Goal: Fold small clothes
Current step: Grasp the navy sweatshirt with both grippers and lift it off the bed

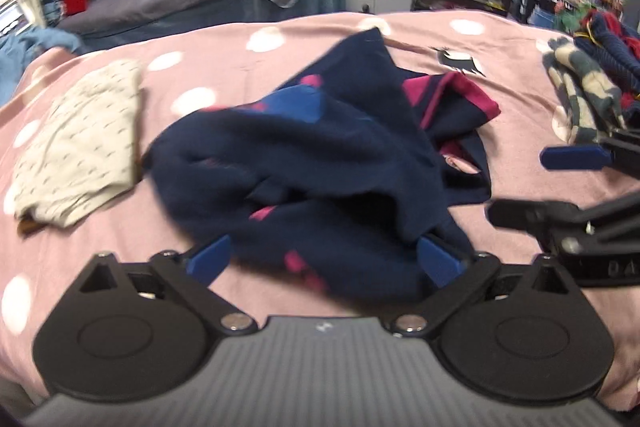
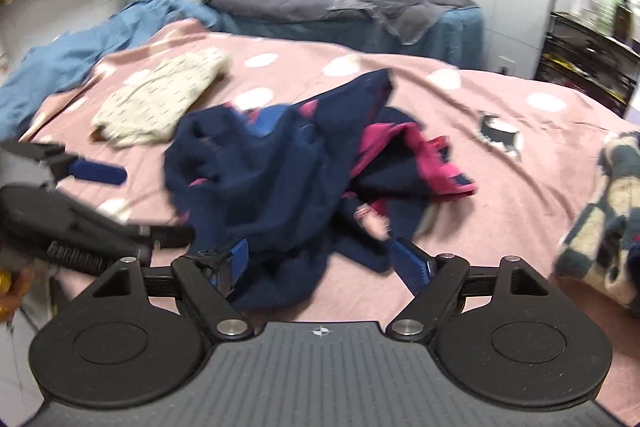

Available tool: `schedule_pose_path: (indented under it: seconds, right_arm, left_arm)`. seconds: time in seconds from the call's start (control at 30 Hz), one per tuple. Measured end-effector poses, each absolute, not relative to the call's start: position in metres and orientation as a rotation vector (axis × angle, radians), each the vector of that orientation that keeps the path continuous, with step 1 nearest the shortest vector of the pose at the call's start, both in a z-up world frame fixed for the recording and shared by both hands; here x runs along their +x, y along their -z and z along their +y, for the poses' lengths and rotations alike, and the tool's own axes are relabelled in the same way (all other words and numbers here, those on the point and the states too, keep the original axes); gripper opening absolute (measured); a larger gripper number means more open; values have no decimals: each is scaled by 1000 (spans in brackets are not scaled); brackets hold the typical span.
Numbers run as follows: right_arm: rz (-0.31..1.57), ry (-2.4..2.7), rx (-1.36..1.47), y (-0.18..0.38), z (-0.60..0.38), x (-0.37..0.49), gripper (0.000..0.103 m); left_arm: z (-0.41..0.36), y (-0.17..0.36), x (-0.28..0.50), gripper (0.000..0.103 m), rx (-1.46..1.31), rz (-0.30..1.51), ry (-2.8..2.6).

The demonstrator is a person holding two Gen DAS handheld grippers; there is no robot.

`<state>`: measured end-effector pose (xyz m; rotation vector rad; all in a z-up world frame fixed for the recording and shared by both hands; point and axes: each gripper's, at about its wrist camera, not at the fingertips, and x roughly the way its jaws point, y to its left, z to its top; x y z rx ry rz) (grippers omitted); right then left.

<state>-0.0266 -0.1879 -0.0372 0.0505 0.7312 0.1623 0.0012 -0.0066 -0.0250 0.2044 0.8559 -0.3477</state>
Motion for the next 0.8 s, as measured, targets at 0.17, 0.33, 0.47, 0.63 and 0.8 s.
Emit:
schedule_pose_path:
  seconds: [0.17, 0.33, 0.47, 0.63, 0.8]
  right_arm:
    - [752, -45, 105, 39, -225, 2, 103]
    - [793, -32, 74, 48, -233, 18, 103]
    - [826, -60, 144, 59, -235, 22, 103]
    - [820, -93, 177, 63, -233, 24, 103]
    - [835, -114, 198, 66, -231, 32, 103]
  left_arm:
    - [-55, 43, 25, 100, 330, 886, 408]
    - [-80, 59, 39, 64, 354, 905, 406]
    - [-68, 55, 60, 17, 260, 922, 435]
    - [-8, 13, 137, 11, 26, 846, 354]
    - [58, -30, 212, 11, 85, 703, 39]
